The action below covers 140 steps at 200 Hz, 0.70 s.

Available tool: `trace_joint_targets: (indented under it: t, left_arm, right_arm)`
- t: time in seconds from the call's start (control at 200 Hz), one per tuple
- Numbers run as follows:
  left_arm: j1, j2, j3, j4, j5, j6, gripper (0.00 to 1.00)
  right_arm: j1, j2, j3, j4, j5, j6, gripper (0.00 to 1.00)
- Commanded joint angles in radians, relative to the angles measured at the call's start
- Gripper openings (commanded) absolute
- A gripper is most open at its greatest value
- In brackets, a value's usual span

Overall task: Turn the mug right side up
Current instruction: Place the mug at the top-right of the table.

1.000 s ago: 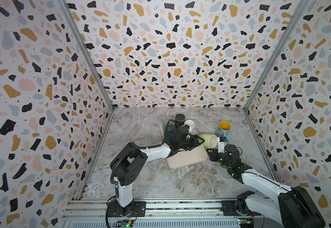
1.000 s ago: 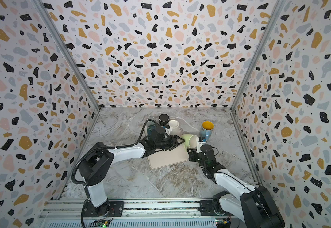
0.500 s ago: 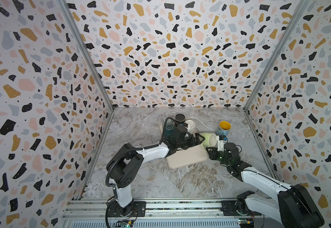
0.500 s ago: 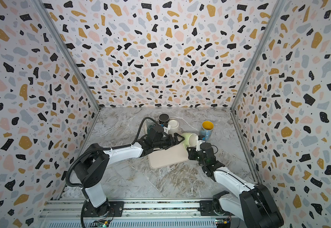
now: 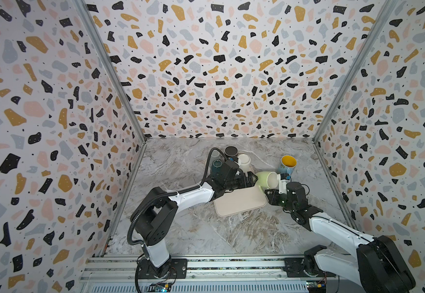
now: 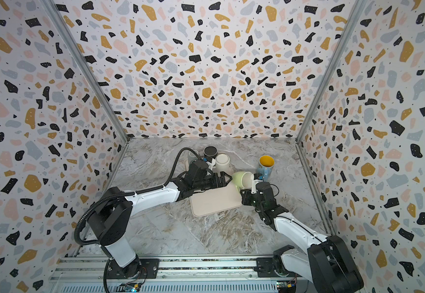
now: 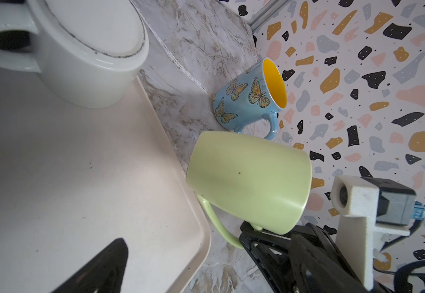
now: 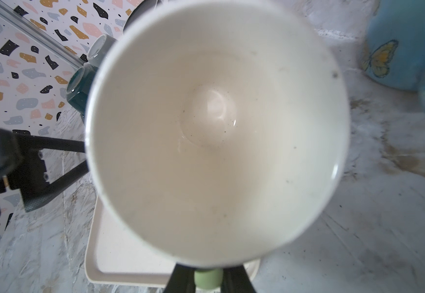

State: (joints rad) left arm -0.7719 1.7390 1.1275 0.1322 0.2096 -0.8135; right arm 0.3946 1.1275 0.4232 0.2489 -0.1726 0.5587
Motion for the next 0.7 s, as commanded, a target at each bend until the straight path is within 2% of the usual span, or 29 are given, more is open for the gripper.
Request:
trace_joint_targets:
  t: [0.0, 0.501, 0.696]
  left_arm:
    - [0.008, -0.03, -0.018, -0.011, -0.034, 0.054, 1.0]
    - [0.015, -0.056, -0.041, -0.025, -0.038, 0.084, 1.0]
    - [0.015, -0.086, -0.063, -0.029, -0.086, 0.127, 1.0]
  right_arm:
    - [0.003, -0.019, 0.065, 0.046, 0.008, -0.022, 0.0]
    - [0.003, -0.03, 0.1, -0.028, 0.015, -0.032, 0.0]
    - [0.003, -0.018, 0.136, -0.093, 0.034, -0.047, 0.0]
